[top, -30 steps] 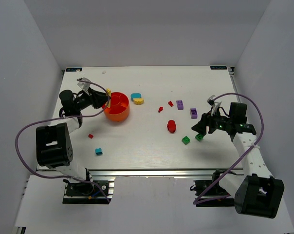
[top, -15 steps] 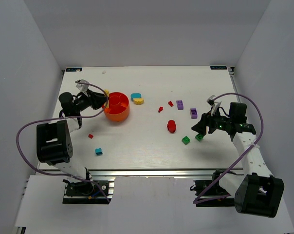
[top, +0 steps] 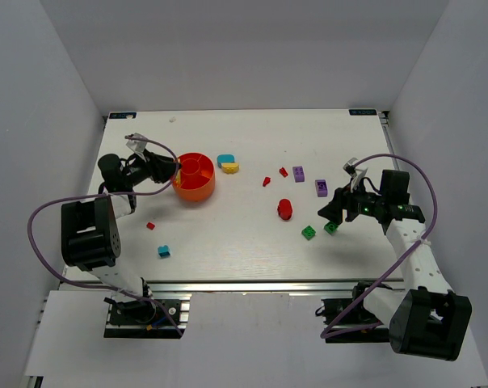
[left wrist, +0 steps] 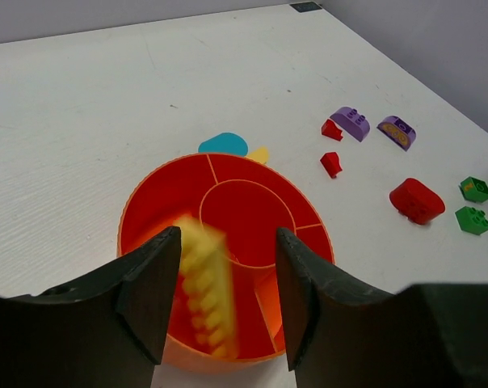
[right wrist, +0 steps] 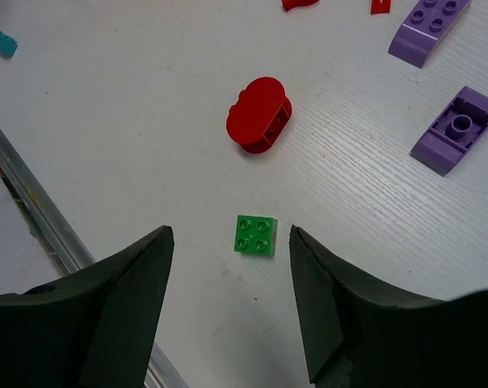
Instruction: Sort the legos into containers by color
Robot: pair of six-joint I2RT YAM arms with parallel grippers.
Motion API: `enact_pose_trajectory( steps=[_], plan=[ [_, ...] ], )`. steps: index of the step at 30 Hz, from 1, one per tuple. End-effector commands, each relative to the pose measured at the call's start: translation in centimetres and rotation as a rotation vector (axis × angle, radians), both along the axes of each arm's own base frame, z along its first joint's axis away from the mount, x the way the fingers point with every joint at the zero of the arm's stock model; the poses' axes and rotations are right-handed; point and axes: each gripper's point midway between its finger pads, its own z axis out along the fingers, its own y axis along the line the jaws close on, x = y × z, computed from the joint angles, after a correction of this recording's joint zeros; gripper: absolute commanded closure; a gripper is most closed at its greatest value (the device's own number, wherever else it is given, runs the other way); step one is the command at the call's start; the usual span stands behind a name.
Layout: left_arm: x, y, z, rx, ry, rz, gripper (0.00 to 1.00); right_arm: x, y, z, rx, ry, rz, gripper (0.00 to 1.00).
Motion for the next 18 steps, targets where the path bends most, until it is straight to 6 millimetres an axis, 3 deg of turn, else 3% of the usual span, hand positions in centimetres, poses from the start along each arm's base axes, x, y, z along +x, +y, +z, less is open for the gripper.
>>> enact_pose_trajectory(
  steps=[1, 7, 10, 12, 14, 15, 16, 17, 18],
  plan=[
    [0.4, 0.3, 1.1, 0.007, -0.033, 0.006, 0.39, 0.2, 0.1, 0.2, 0.003, -0.028, 0.019, 0.35],
    [0.6, 0.4, 1.8, 0.003, -0.035, 0.018, 0.38, -0.2, 0.4, 0.3, 0.01, -0.039, 0.057, 0.32],
    [0.3, 0.4, 3.4, -0.013, -0.061, 0.029, 0.4, -0.9, 0.8, 0.3, -0.001, -0.088, 0.132, 0.3],
    [0.0, 0.5, 6.1, -0.041, -0.089, 0.061, 0.43, -1.6, 1.5, 0.3, 0.013, -0.132, 0.205, 0.29],
    [-0.1, 1.0, 8.1, -0.068, -0.1, 0.123, 0.58, -2.2, 2.5, 1.0, 0.004, -0.232, 0.31, 0.29],
    [-0.8, 0.9, 10.3, -0.099, -0.111, 0.141, 0.64, -2.3, 2.8, 1.4, 0.002, -0.276, 0.353, 0.3],
    [-1.0, 1.0, 10.8, -0.118, -0.074, 0.16, 0.71, -2.6, 3.6, 1.8, 0.0, -0.329, 0.414, 0.29],
    [-1.3, 1.0, 11.4, -0.131, -0.051, 0.166, 0.84, -2.3, 3.8, 2.3, -0.031, -0.407, 0.458, 0.28],
    [-2.2, 0.8, 12.9, -0.148, -0.044, 0.173, 0.85, -1.2, 3.8, 3.1, -0.053, -0.45, 0.465, 0.26]
  ],
)
